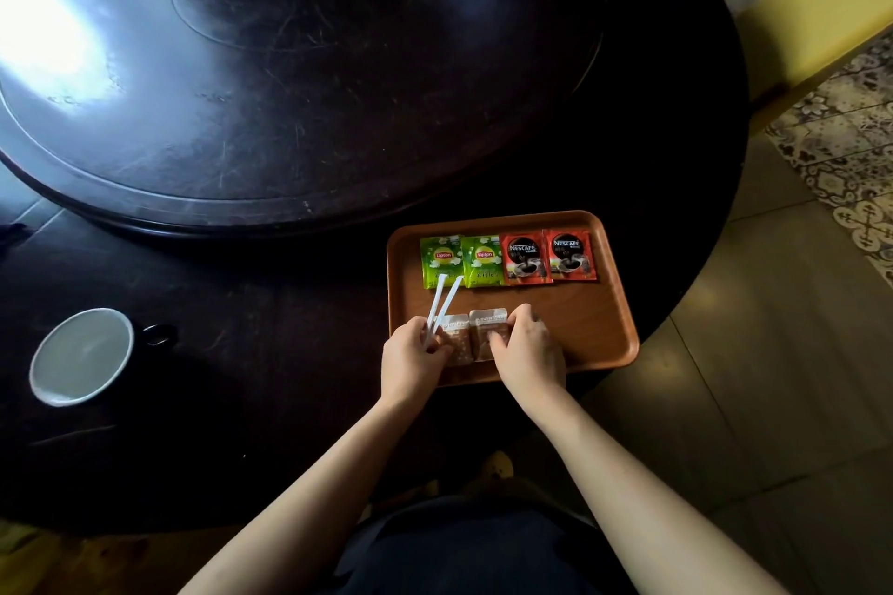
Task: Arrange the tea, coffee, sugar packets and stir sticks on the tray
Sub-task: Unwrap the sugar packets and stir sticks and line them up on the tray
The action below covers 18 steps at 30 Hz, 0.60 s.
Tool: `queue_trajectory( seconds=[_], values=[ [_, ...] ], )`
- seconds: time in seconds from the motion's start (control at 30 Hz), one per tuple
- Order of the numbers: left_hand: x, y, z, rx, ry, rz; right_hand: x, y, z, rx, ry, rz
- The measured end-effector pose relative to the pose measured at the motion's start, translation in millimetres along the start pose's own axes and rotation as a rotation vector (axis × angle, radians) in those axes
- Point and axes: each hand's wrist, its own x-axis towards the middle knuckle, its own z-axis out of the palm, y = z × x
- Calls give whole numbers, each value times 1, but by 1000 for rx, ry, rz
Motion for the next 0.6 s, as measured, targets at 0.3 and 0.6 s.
queue_trajectory(
  seconds=[0.3,0.6],
  values=[
    [-3,14,-3,-157,-37,-122,0,3,-6,96,16,-28],
    [-15,38,-19,-819,-749,-268,3,-8,-36,887,-343,-6]
  ],
)
